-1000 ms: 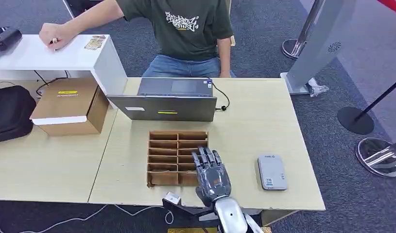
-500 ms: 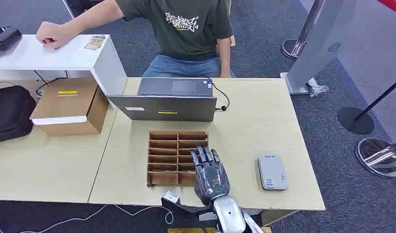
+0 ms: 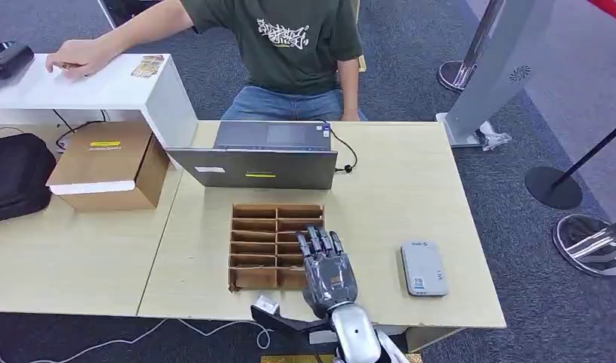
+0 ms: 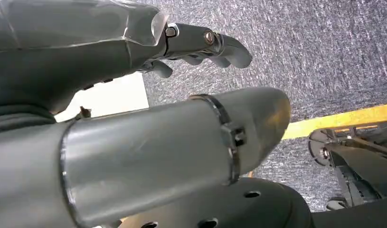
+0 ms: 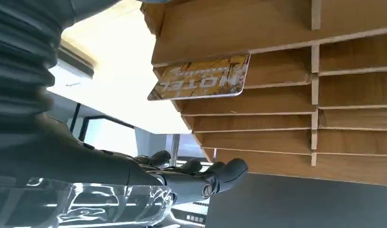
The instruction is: Pass the card to the sensor for recognition and then transmit it.
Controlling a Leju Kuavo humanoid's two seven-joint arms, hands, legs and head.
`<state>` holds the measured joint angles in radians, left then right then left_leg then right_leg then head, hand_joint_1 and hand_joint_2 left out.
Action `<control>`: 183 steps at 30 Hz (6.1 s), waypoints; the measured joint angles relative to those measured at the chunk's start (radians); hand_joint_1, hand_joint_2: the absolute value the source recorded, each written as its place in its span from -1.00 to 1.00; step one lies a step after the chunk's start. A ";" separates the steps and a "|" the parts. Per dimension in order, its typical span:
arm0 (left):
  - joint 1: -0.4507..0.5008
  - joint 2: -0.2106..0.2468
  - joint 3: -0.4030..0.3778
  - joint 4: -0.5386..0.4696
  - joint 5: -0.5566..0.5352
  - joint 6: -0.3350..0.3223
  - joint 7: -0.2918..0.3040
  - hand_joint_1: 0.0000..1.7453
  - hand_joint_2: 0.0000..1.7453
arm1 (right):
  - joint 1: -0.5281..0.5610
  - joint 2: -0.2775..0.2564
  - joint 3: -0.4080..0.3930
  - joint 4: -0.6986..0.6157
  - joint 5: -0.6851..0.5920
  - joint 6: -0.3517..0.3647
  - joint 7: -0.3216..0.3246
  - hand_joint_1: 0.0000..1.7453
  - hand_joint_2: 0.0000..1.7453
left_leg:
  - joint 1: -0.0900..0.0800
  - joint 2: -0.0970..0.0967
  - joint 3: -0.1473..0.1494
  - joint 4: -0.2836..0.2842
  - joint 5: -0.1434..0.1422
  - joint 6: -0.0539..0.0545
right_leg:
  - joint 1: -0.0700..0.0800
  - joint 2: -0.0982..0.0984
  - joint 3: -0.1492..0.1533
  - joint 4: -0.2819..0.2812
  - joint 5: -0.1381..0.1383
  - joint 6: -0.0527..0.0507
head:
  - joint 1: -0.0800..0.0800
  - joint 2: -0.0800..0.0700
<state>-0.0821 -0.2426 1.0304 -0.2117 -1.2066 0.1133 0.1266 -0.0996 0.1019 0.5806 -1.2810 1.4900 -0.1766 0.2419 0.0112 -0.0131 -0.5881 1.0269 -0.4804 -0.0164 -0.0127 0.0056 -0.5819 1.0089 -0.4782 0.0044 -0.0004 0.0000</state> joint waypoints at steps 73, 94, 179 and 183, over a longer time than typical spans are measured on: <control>-0.001 0.001 0.000 0.000 -0.014 0.000 0.000 -1.00 -1.00 | 0.039 -0.007 -0.026 -0.080 0.008 0.027 0.032 -1.00 1.00 | 0.000 0.000 0.000 0.000 0.000 0.000 | 0.000 0.000 0.000 0.000 0.000 0.000 | 0.000 0.000; -0.002 0.001 0.000 0.000 -0.011 0.000 0.001 -1.00 -1.00 | 0.034 -0.008 -0.026 -0.039 -0.002 0.035 0.024 -1.00 1.00 | 0.000 0.000 0.000 0.000 0.000 0.000 | 0.000 0.000 0.000 0.000 0.000 0.000 | 0.000 0.000; -0.002 0.000 0.000 0.000 -0.032 0.002 0.002 -1.00 -1.00 | 0.071 0.000 -0.072 -0.153 0.008 -0.029 0.045 -1.00 1.00 | 0.000 0.000 0.000 0.000 0.000 0.000 | 0.000 0.000 0.000 0.000 0.000 0.000 | 0.000 0.000; -0.002 0.000 0.000 0.000 -0.032 0.003 -0.001 -1.00 -1.00 | 0.086 0.000 -0.086 -0.181 0.011 -0.077 0.042 -1.00 1.00 | 0.000 0.000 0.000 0.000 -0.001 0.000 | 0.000 0.000 0.000 0.000 0.000 0.000 | 0.000 0.000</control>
<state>-0.0841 -0.2426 1.0300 -0.2117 -1.2386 0.1164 0.1255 -0.0135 0.1022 0.4944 -1.4625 1.5007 -0.2539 0.2842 0.0111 -0.0130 -0.5881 1.0269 -0.4809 -0.0167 -0.0128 0.0056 -0.5822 1.0088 -0.4784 0.0044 -0.0008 0.0000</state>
